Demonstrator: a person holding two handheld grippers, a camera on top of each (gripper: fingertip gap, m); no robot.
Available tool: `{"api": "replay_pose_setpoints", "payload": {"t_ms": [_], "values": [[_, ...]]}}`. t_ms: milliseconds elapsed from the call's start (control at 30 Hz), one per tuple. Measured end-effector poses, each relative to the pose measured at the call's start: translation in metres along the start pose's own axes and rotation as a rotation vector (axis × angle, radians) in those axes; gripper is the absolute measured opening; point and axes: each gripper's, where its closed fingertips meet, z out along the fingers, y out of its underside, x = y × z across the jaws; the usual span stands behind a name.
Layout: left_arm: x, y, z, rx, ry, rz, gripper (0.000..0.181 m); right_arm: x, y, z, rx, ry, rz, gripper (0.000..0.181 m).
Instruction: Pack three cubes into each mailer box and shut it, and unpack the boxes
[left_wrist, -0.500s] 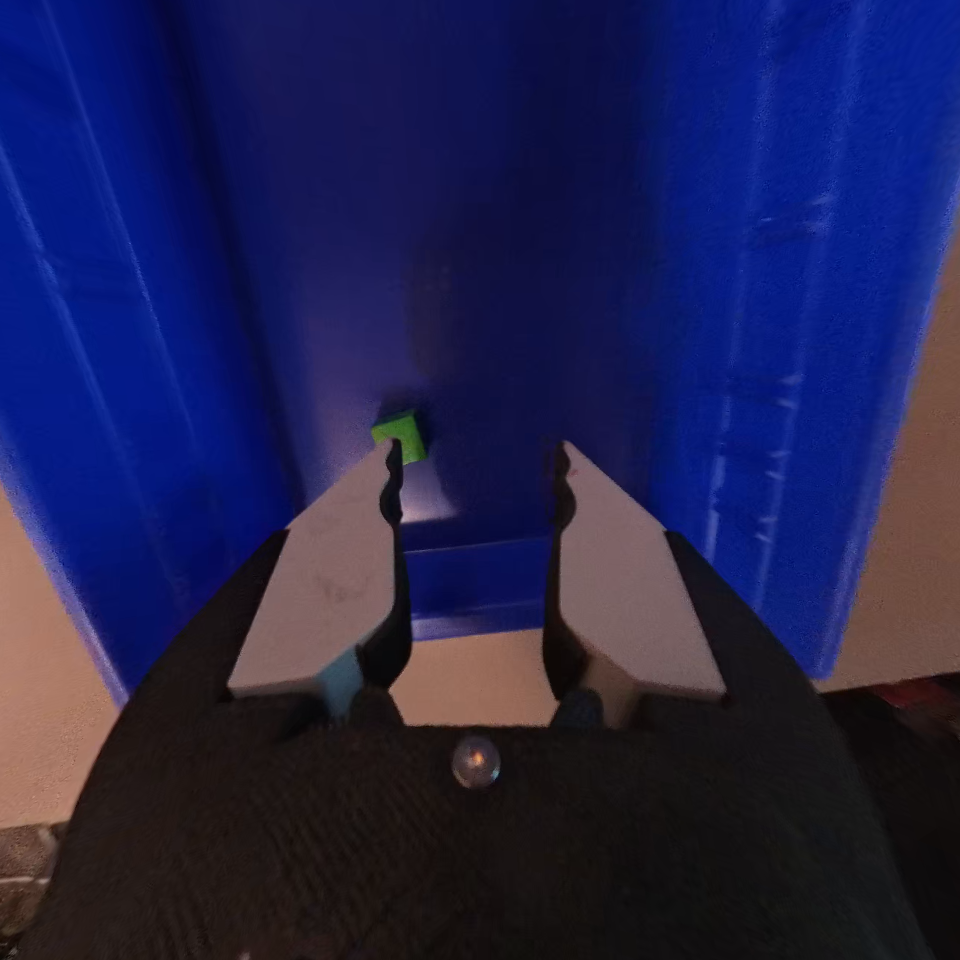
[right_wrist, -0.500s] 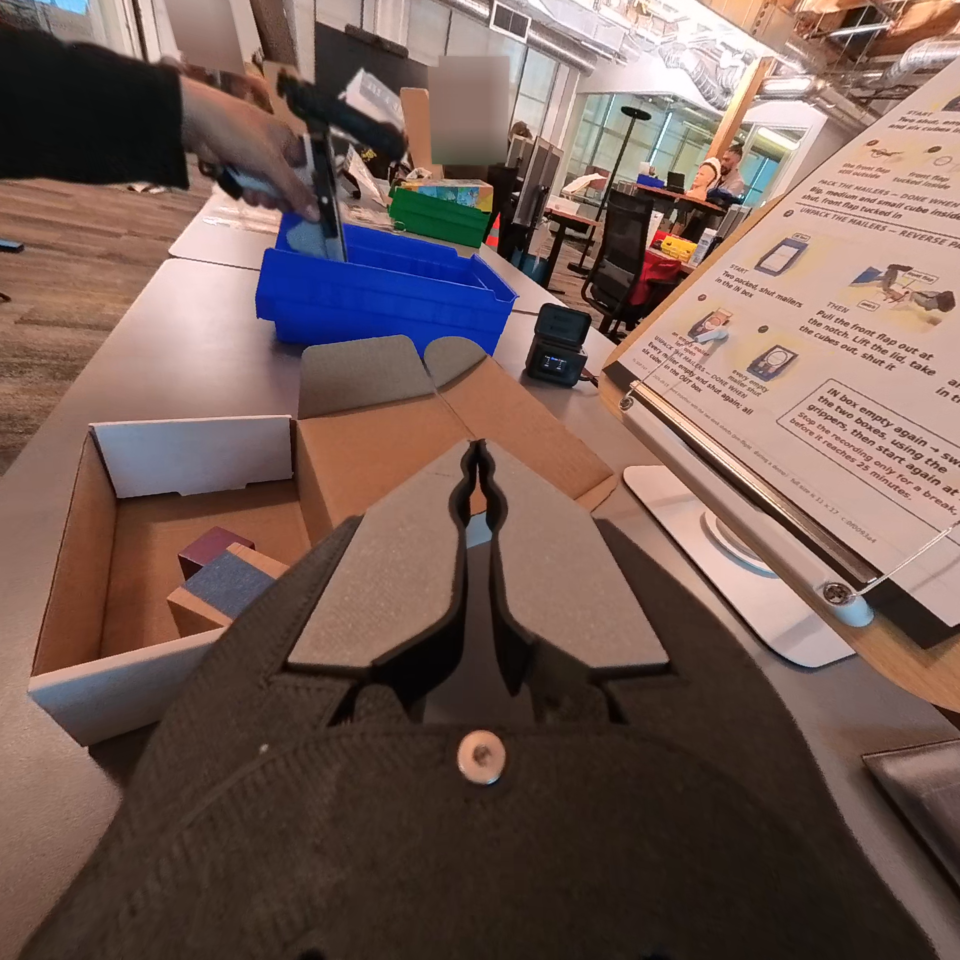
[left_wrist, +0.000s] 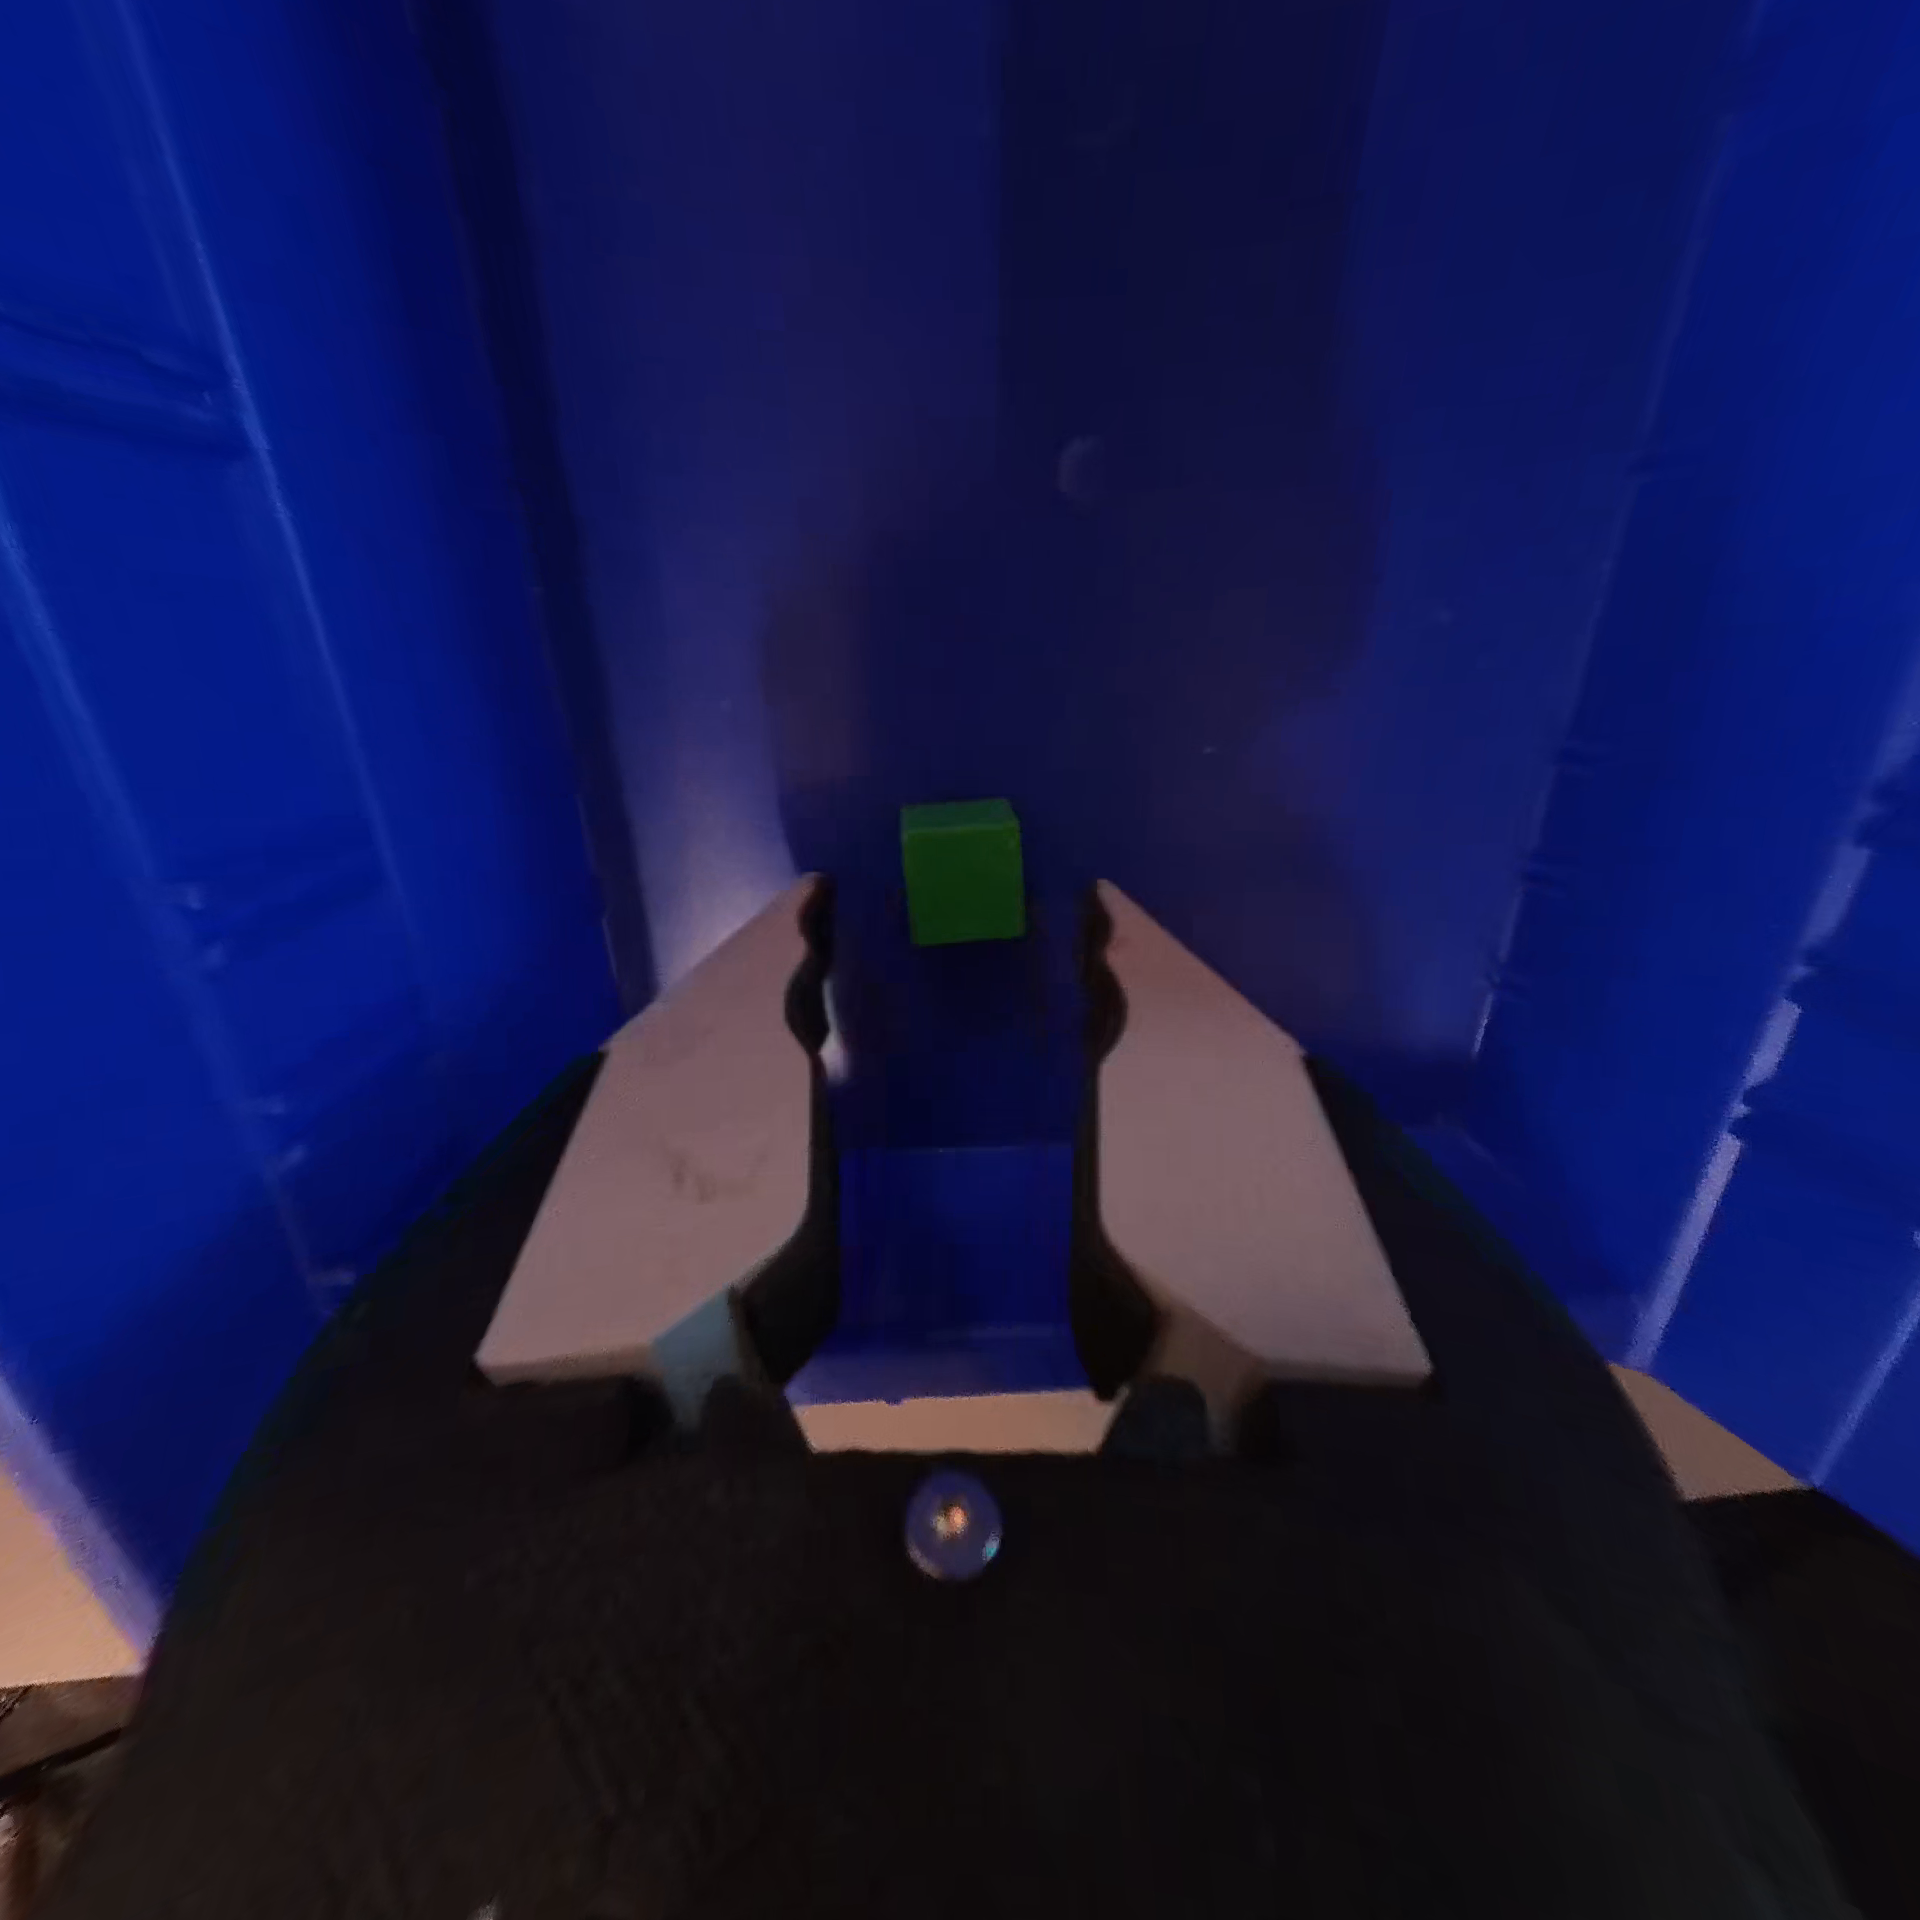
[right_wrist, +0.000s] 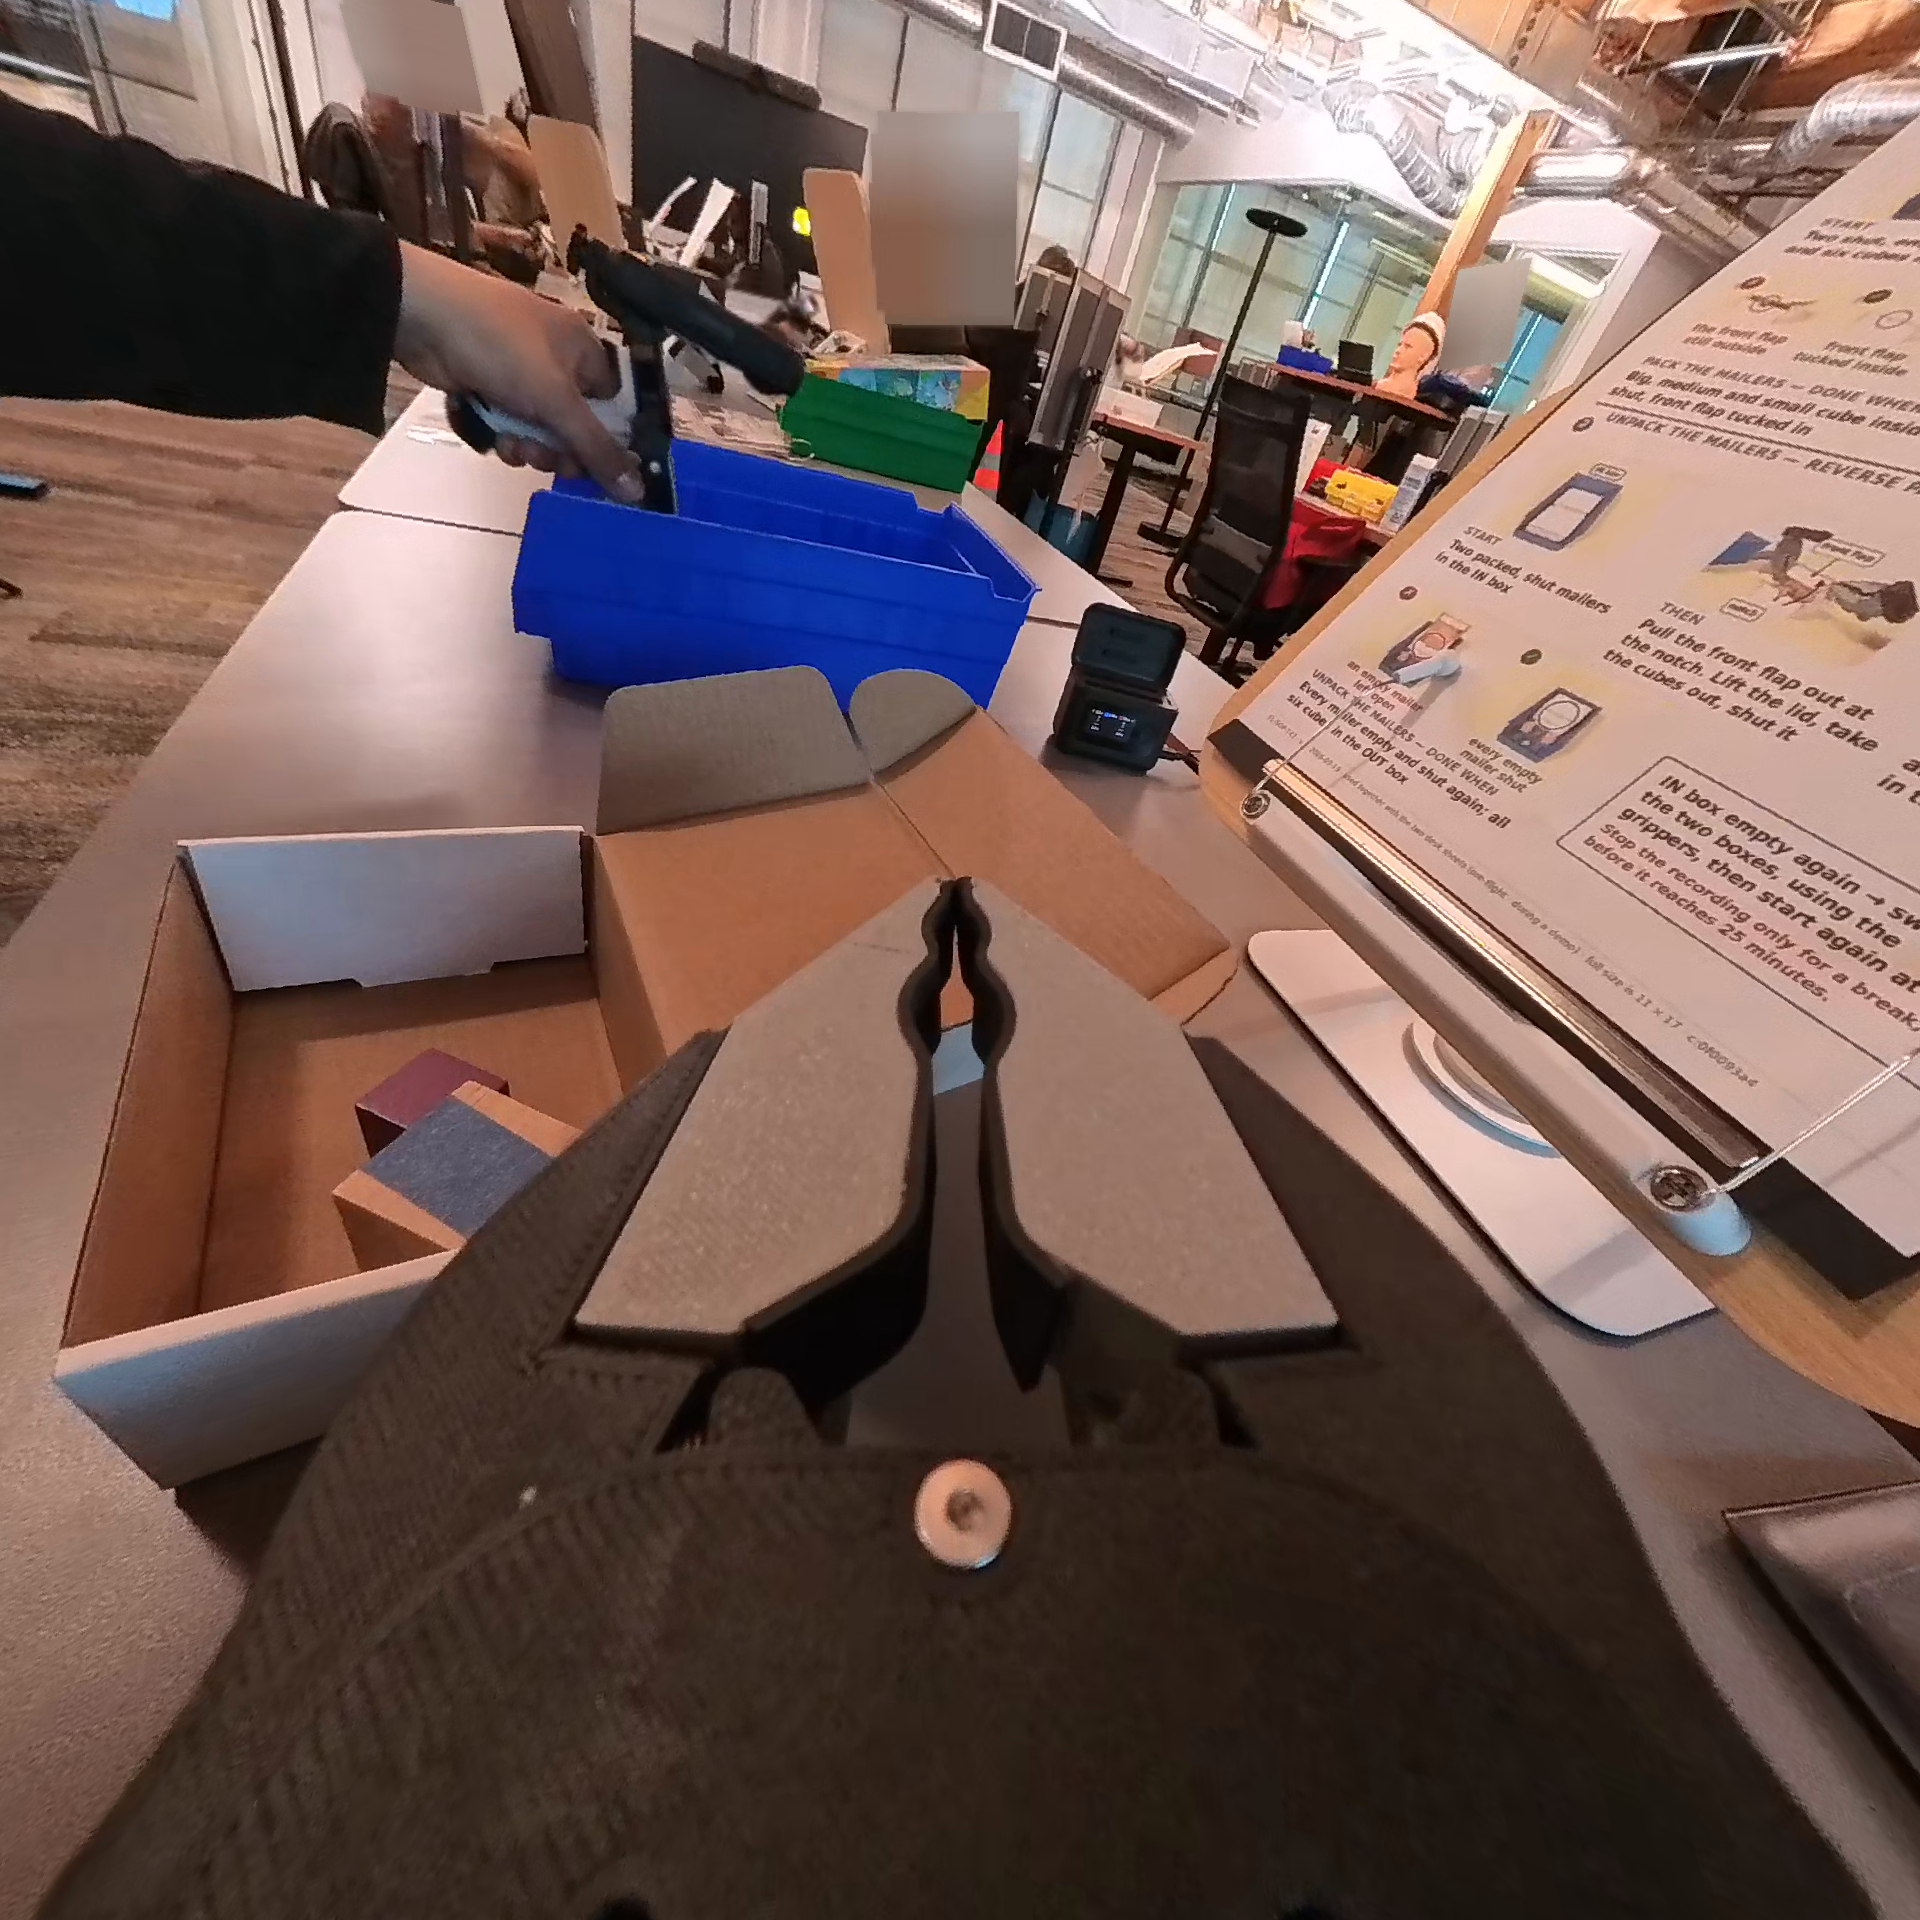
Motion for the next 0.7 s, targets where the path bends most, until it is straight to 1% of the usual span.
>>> {"api": "replay_pose_setpoints", "payload": {"t_ms": [33,67,100,133,200,267,367,433,500,567,633,700], "values": [[-0.001,-0.002,0.0,0.009,-0.004,-0.007,0.05,0.0,0.0,0.0,0.0,-0.001,-0.001,0.0],[-0.001,-0.003,-0.001,0.017,0.001,-0.01,0.049,-0.001,0.0,0.0,0.0,-0.001,-0.001,0.0],[-0.001,-0.004,0.0,0.022,0.004,-0.011,0.042,-0.001,0.0,0.0,-0.001,0.0,-0.003,0.0],[0.0,-0.003,0.001,0.019,0.006,0.0,0.021,0.0,0.0,0.0,-0.001,0.001,-0.005,0.0],[-0.002,-0.004,0.0,0.029,-0.021,0.022,0.021,0.0,-0.002,-0.001,0.005,0.005,-0.007,0.0],[-0.002,-0.011,-0.007,0.069,-0.039,0.036,0.021,0.001,-0.002,-0.002,0.009,0.008,-0.002,0.0],[0.006,-0.029,-0.032,0.191,-0.067,0.05,0.02,0.001,-0.001,-0.001,0.008,0.007,0.005,0.0],[0.02,-0.043,-0.056,0.303,-0.091,0.091,0.02,0.001,0.0,0.0,0.002,0.004,0.001,0.0],[0.048,-0.051,-0.08,0.387,-0.102,0.176,0.02,0.0,0.001,0.001,-0.002,0.003,0.001,0.0],[0.095,-0.054,-0.102,0.454,-0.069,0.304,0.02,0.001,0.003,0.001,-0.008,0.003,0.005,0.0],[0.158,-0.046,-0.119,0.493,0.01,0.459,0.02,0.001,0.005,0.002,-0.017,0.005,0.006,0.0],[0.234,-0.025,-0.124,0.483,0.139,0.641,0.02,0.001,0.009,0.003,-0.029,0.004,0.007,0.0]]}}
